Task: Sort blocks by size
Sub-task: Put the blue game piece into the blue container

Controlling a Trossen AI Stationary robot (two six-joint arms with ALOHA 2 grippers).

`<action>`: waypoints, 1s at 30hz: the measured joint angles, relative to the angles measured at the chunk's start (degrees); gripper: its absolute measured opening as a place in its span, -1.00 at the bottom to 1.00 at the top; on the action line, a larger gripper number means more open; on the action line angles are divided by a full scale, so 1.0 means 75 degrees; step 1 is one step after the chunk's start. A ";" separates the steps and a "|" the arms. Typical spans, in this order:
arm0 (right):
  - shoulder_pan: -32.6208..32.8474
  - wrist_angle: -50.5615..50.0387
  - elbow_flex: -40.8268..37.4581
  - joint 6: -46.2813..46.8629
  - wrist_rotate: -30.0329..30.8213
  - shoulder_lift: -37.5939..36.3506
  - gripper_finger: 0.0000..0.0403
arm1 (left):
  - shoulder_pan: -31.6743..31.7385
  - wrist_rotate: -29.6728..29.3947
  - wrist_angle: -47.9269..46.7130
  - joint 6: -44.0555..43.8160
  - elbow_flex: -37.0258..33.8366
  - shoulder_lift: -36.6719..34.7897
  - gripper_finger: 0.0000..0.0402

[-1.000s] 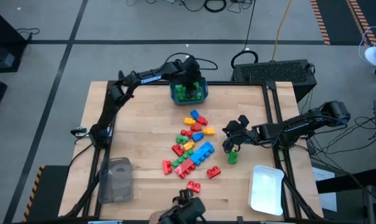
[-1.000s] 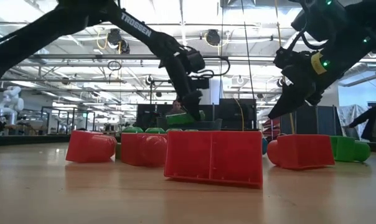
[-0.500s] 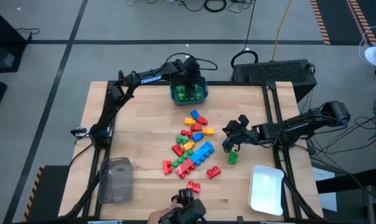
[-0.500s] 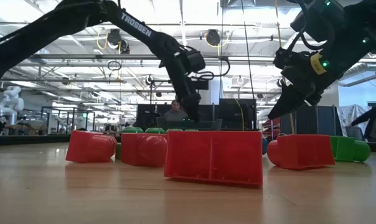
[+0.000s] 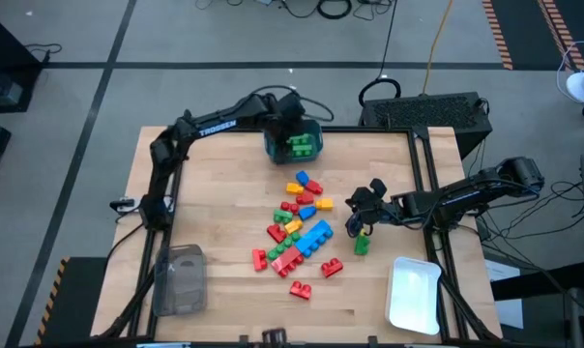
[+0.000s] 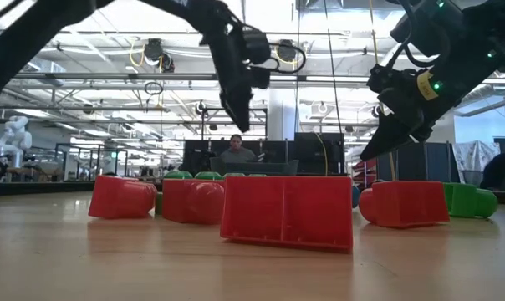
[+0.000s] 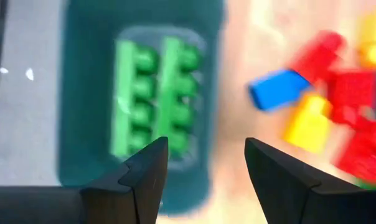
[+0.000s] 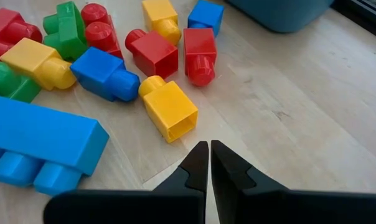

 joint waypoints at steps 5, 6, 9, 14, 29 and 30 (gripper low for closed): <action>0.0149 -0.0042 0.0000 0.0000 0.0012 0.0003 -0.98 | -0.0660 0.0031 -0.0575 -0.0526 -0.0218 -0.0430 0.08; 0.0204 -0.0046 0.0000 0.0000 0.0010 0.0006 -0.98 | -0.0814 0.0036 -0.0593 -0.0661 -0.0359 -0.0539 0.08; 0.0347 -0.0047 0.0000 0.0000 0.0010 0.0006 -0.98 | -0.1282 0.0039 -0.0337 -0.1075 -0.0856 -0.0890 0.08; 0.0542 -0.0052 0.0000 0.0000 0.0013 0.0006 -0.98 | -0.2018 0.0036 0.0593 -0.1813 -0.2050 -0.1432 0.08; 0.0711 0.0001 0.0000 -0.0015 0.0041 0.0006 -0.98 | -0.4292 -0.0594 0.2477 -0.4841 -0.3840 -0.1723 0.08; 0.0711 0.0006 0.0000 -0.0012 0.0045 0.0006 -0.98 | -0.4421 -0.0651 0.2529 -0.5074 -0.3841 -0.1671 0.08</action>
